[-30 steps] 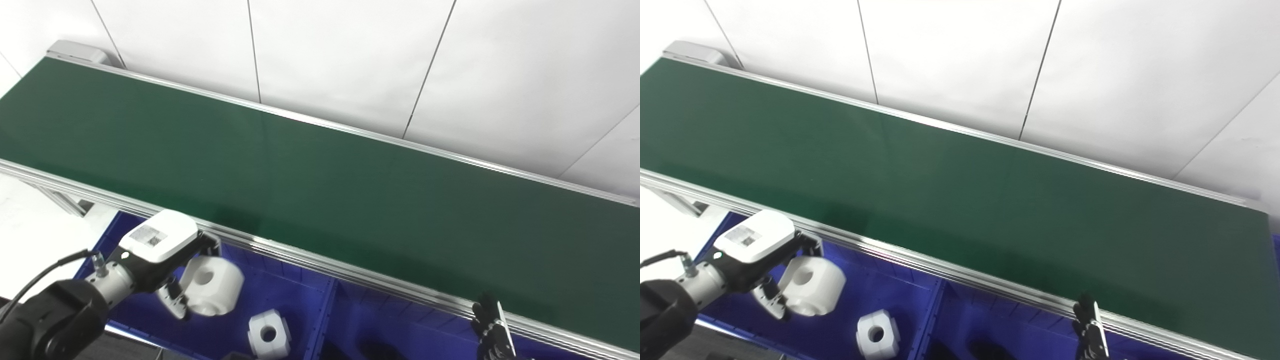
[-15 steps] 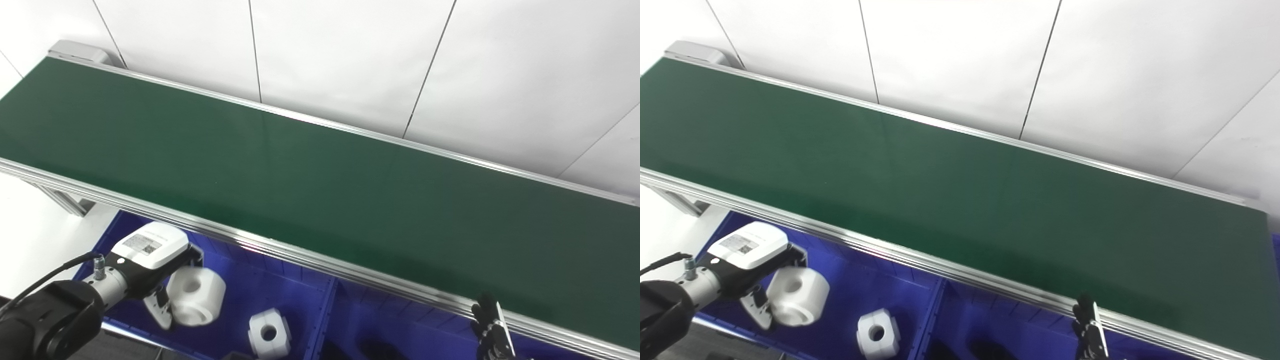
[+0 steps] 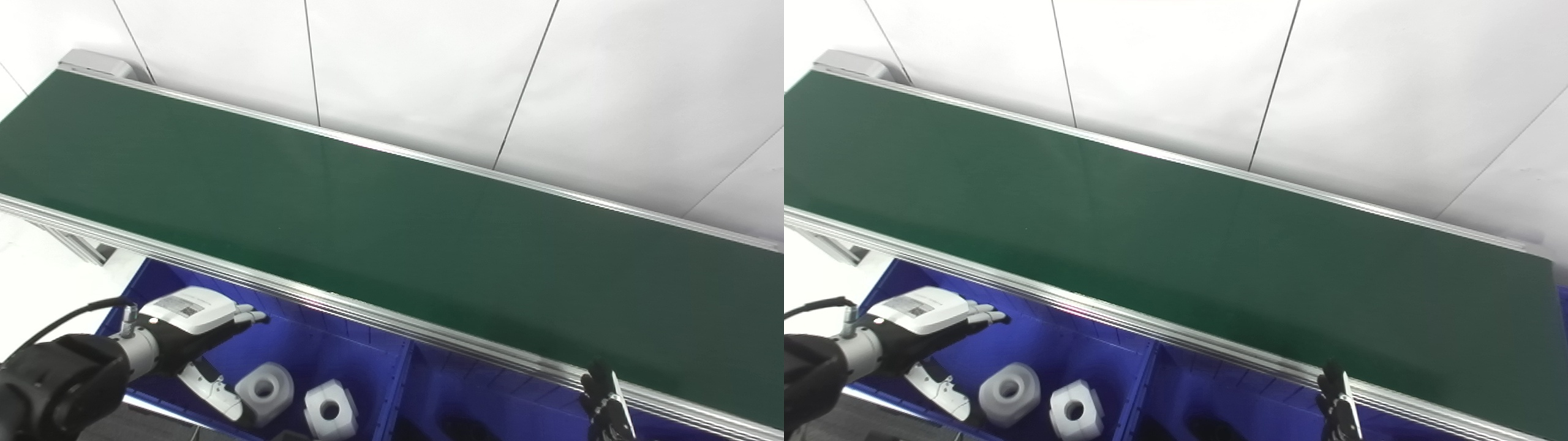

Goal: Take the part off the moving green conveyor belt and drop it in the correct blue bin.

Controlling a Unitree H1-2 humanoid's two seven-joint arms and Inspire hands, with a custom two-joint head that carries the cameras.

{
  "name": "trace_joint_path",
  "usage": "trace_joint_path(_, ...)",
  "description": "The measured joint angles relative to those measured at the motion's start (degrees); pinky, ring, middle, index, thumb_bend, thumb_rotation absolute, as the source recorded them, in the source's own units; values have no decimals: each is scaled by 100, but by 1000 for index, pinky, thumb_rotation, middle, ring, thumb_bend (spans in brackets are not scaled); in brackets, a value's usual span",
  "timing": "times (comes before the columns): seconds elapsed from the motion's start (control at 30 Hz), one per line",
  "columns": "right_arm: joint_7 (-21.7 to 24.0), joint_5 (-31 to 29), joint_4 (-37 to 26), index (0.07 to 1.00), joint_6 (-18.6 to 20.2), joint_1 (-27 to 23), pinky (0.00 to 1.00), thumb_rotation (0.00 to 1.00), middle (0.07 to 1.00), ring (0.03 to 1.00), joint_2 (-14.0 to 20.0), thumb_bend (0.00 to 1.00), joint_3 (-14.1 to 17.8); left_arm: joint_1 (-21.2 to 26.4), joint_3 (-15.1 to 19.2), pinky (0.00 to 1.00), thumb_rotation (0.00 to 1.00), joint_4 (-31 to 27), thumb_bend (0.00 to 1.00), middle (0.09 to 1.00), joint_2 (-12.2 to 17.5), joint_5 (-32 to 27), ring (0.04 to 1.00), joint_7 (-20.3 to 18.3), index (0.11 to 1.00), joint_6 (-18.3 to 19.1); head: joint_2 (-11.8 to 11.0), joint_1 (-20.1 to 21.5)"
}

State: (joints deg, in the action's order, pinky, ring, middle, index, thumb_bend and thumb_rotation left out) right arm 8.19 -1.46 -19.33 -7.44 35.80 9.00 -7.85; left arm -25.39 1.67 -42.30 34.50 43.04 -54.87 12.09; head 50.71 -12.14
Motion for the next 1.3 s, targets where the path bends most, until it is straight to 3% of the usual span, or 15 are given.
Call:
trace_joint_path(0.17, -2, 55, 17, 1000, 3, -4, 978, 1000, 1000, 996, -1, 858, -8, -6, 629, 997, 613, -41, 1000, 1000, -608, -1935, 1000, 170, 1000, 288, 123, 465)
trace_joint_path(0.23, -3, 84, 23, 1000, 4, -6, 967, 1000, 1000, 989, -9, 880, -19, -20, 832, 992, 607, -30, 1000, 1000, -1113, -2673, 992, 454, 1000, 283, 193, 816)
trace_joint_path(0.27, -6, 97, 23, 1000, 4, -6, 964, 997, 1000, 986, -24, 880, -34, -27, 950, 992, 629, -12, 1000, 1000, -1490, -3104, 992, 665, 1000, 271, 272, 1236)
trace_joint_path(0.3, -11, 130, 23, 1000, 5, -6, 960, 987, 1000, 983, -54, 869, -61, -27, 1032, 998, 679, 12, 1000, 1000, -1817, -3440, 998, 929, 1000, 238, 325, 1597)
trace_joint_path(0.33, -35, 216, 20, 1000, 6, -9, 960, 986, 1000, 982, -121, 868, -105, -24, 1144, 998, 684, 84, 1000, 1000, -2261, -3878, 998, 1289, 1000, 118, 326, 1600)
trace_joint_path(0.37, -60, 304, 12, 1000, 7, -10, 956, 984, 1000, 980, -186, 863, -161, -10, 1223, 999, 704, 136, 1000, 1000, -2671, -4169, 999, 1613, 1000, 44, 395, 2096)
trace_joint_path(0.4, -122, 442, -15, 1000, 19, -6, 953, 983, 1000, 978, -286, 860, -246, 37, 1265, 1000, 715, 221, 1000, 1000, -3036, -4434, 1000, 1976, 1000, -108, 396, 2101)
trace_joint_path(0.43, -170, 605, -52, 1000, 29, -6, 947, 989, 1000, 972, -433, 859, -353, 99, 1261, 1000, 710, 346, 1000, 1000, -3283, -4619, 1000, 2242, 1000, -213, 405, 2171)
trace_joint_path(0.47, -222, 754, -72, 1000, 38, -23, 945, 991, 1000, 970, -580, 859, -465, 169, 1236, 1000, 708, 492, 1000, 1000, -3363, -4693, 1000, 2392, 1000, -277, 440, 2554)
trace_joint_path(0.5, -247, 894, -75, 1000, 63, -52, 948, 994, 1000, 971, -697, 858, -556, 237, 1199, 1000, 710, 607, 987, 1000, -3330, -4740, 1000, 2475, 1000, -290, 440, 2558)
trace_joint_path(0.53, -261, 1002, -83, 1000, 119, -81, 950, 993, 1000, 976, -835, 858, -649, 296, 1164, 1000, 737, 738, 958, 1000, -3256, -4734, 1000, 2539, 1000, -333, 483, 3089)
trace_joint_path(0.63, -371, 1219, -124, 1000, 262, -94, 948, 994, 1000, 981, -1104, 848, -793, 466, 979, 1000, 748, 1091, 941, 1000, -2971, -4580, 1000, 2774, 1000, -671, 510, 3391)
trace_joint_path(0.73, -468, 1349, -124, 1000, 302, -103, 957, 992, 1000, 986, -1152, 839, -846, 520, 749, 1000, 750, 1256, 941, 1000, -2923, -4458, 1000, 2994, 1000, -933, 563, 3604)
trace_joint_path(0.93, -593, 1524, -154, 1000, 397, -180, 958, 1000, 1000, 992, -1325, 835, -980, 482, 194, 1000, 772, 1401, 939, 1000, -3036, -4105, 1000, 3448, 1000, -1192, 624, 3648)
trace_joint_path(1.3, -758, 1506, -187, 1000, 397, -72, 954, 1000, 1000, 984, -1148, 790, -913, 201, -376, 1000, 763, 1519, 900, 1000, -3056, -3859, 1000, 3852, 1000, -1774, 388, 3262)
